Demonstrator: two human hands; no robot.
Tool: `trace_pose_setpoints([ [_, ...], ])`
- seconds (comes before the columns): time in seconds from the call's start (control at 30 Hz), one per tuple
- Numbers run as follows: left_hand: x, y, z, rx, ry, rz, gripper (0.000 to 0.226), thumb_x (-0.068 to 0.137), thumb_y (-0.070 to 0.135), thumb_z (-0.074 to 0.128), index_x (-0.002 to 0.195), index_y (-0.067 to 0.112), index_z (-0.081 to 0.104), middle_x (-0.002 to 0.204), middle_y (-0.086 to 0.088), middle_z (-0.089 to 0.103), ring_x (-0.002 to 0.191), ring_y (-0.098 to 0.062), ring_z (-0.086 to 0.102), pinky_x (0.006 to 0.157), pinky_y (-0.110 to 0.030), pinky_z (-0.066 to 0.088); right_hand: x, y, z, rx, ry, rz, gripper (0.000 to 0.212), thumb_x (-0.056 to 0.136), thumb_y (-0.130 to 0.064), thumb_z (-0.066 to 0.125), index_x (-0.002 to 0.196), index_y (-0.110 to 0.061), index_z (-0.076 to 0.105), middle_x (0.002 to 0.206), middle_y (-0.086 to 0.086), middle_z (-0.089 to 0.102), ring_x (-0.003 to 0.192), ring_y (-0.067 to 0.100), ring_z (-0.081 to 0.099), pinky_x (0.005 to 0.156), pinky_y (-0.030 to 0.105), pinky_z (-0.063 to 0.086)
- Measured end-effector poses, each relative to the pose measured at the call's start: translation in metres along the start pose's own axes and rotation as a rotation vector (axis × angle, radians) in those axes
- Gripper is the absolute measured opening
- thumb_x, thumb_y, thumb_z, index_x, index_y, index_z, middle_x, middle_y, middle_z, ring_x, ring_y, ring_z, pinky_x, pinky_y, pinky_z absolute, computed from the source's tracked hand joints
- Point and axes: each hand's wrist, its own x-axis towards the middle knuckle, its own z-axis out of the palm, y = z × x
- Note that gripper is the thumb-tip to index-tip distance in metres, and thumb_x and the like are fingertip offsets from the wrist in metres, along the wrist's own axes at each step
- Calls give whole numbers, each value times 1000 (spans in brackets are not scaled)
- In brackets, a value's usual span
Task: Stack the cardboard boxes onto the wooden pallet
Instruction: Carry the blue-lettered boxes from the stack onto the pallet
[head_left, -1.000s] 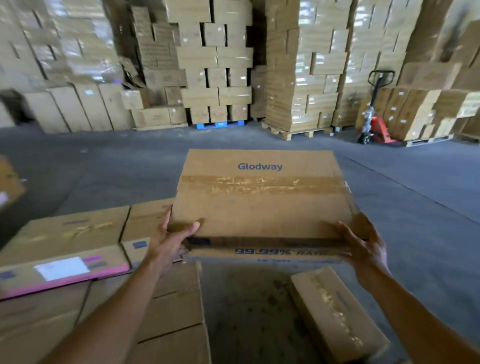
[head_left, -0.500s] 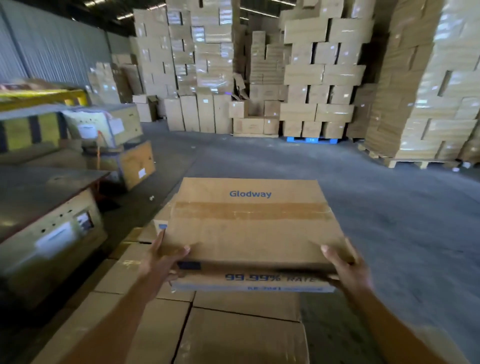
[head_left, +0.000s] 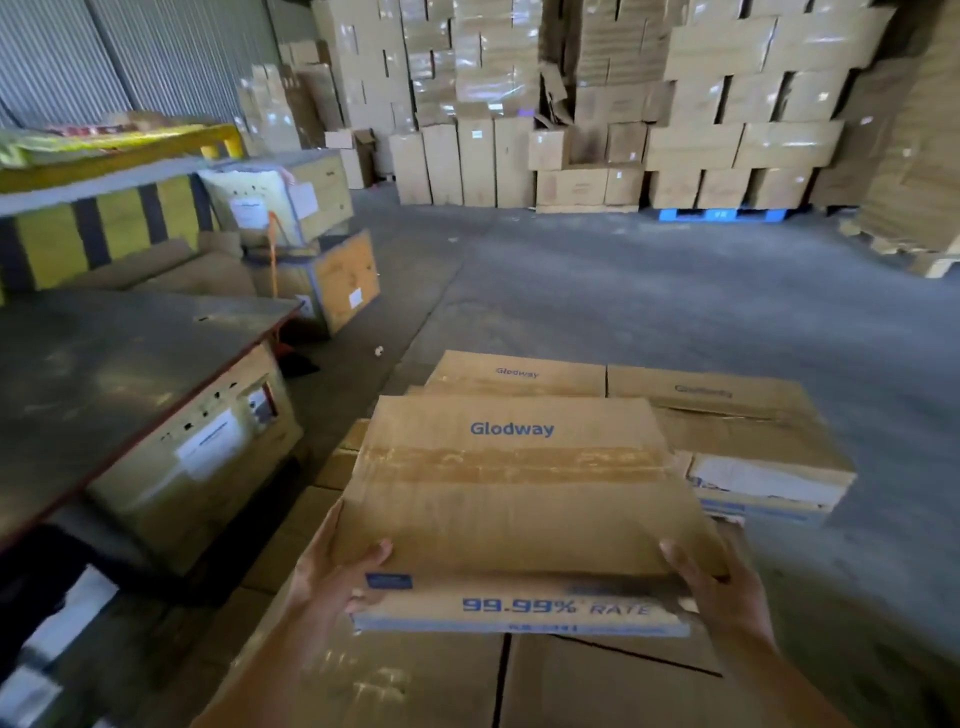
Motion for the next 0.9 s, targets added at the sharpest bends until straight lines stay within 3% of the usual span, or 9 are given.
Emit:
trace_pose_setpoints([
  [0.1,64,-10,-18,15,-68,-75,117,61,14,92,154,40,26,155,-7,38,126,-42,54,91,-63,51,1,28,41,-22,108,101,84,72,-38,87,145,-31,46,122,-1,61,114,33,61,84,53,59],
  [0.2,111,-25,-33,34,-106,-152,117,57,9,91,153,39,30,143,-10,50,121,-43,56,93,-66,46,-9,50,78,-30,164,205,86,68,-44,88,144,-38,48,127,3,65,98,25,68,81,49,61],
  [0.3,146,-39,-45,87,-125,-161,119,51,16,91,151,42,32,116,1,59,102,-34,64,78,-55,56,-18,75,108,25,191,246,88,63,-47,84,143,-36,50,120,-2,65,99,21,63,87,45,55],
  [0.4,166,-51,-49,92,-177,-177,113,58,22,93,150,47,31,124,4,60,98,-24,67,68,-42,57,-10,81,124,12,229,267,85,65,-46,83,142,-33,51,121,1,63,94,15,63,80,39,55],
  [0.53,188,-63,-44,99,-192,-149,110,60,26,91,150,46,30,134,3,55,107,-28,66,83,-54,58,15,79,134,-4,181,264,116,31,-73,87,136,-42,50,111,-11,61,92,14,59,85,44,53],
  [0.67,210,-71,-33,100,-222,-139,115,58,28,90,153,42,27,120,11,58,108,-30,66,91,-59,54,43,87,139,-61,203,227,96,51,-51,86,140,-41,52,117,-10,62,101,18,63,92,52,56],
  [0.77,225,-79,-27,108,-212,-159,116,56,28,90,152,44,27,111,15,62,100,-31,70,90,-57,55,56,100,140,-85,226,255,93,55,-46,87,141,-42,52,114,-9,64,111,25,64,92,52,57],
  [0.9,236,-92,-25,93,-226,-180,122,50,35,94,150,50,26,128,16,56,105,-18,69,94,-52,54,73,116,143,-164,249,238,78,71,-35,88,140,-43,52,121,-7,66,118,26,62,100,53,51],
])
